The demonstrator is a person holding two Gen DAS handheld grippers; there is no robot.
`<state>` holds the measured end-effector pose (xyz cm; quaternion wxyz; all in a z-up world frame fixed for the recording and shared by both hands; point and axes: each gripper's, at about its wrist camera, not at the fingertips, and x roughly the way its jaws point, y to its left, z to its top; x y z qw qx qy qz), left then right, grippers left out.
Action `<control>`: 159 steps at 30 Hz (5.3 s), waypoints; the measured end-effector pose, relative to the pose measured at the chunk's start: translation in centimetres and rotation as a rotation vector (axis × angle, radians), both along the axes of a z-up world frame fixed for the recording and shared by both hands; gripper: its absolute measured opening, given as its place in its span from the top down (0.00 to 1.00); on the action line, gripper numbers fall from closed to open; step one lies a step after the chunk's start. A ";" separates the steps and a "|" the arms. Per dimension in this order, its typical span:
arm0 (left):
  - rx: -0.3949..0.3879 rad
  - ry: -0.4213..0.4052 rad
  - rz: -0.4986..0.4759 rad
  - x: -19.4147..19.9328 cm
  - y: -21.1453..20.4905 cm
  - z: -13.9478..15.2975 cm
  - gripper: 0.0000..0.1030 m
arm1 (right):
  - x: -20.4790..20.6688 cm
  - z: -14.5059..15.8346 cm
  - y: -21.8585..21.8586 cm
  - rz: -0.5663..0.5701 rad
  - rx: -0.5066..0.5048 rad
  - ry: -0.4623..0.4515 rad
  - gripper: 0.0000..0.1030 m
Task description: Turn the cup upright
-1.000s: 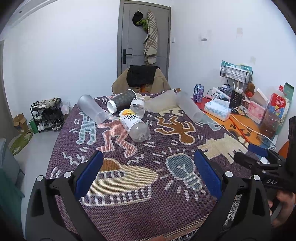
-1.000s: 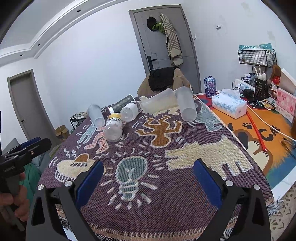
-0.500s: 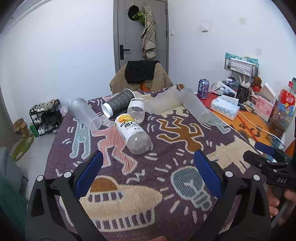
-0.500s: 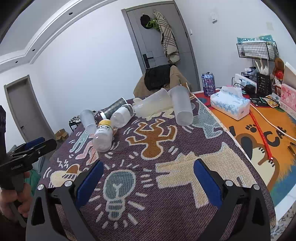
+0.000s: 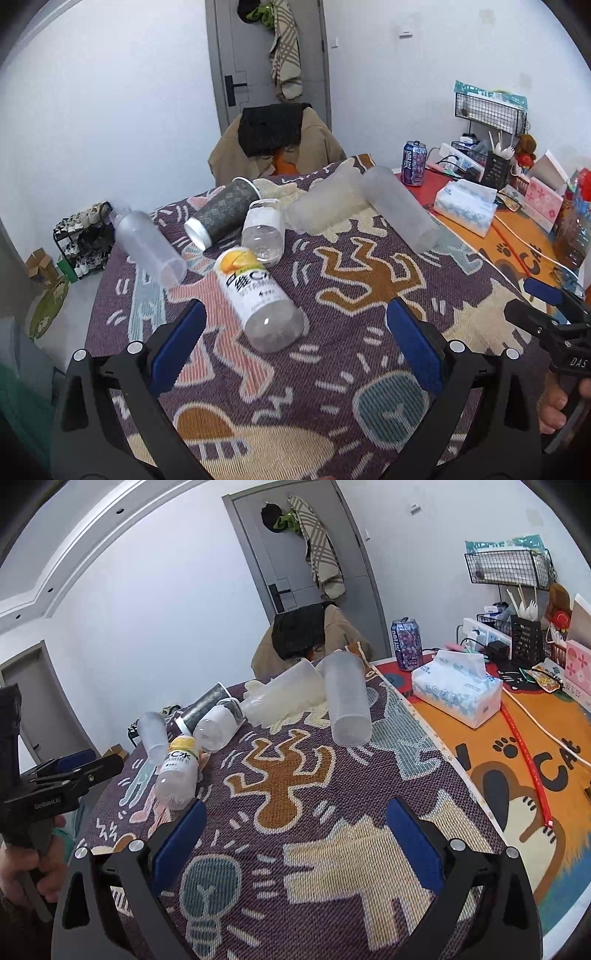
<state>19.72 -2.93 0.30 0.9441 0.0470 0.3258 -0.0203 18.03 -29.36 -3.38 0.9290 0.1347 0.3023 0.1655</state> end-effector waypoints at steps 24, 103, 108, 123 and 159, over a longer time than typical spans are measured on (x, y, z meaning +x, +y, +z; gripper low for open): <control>-0.055 0.227 -0.015 15.5 3.1 -2.6 0.06 | 8.3 -0.1 -0.8 -0.035 0.041 0.080 0.07; -0.197 0.275 -0.257 -3.3 -3.4 -3.4 0.40 | -7.5 -0.1 -1.9 -0.100 0.101 0.041 0.07; -0.236 0.340 -0.289 -3.4 -4.9 -6.2 0.39 | -7.5 -0.6 -1.8 -0.066 0.129 0.075 0.07; -0.284 0.287 -0.221 -4.9 -2.0 -5.0 0.05 | -5.5 -2.7 0.3 0.060 0.277 0.207 0.07; -0.404 0.175 -0.004 -8.2 7.6 -4.6 0.06 | 4.2 -6.0 8.8 0.232 0.311 0.505 0.39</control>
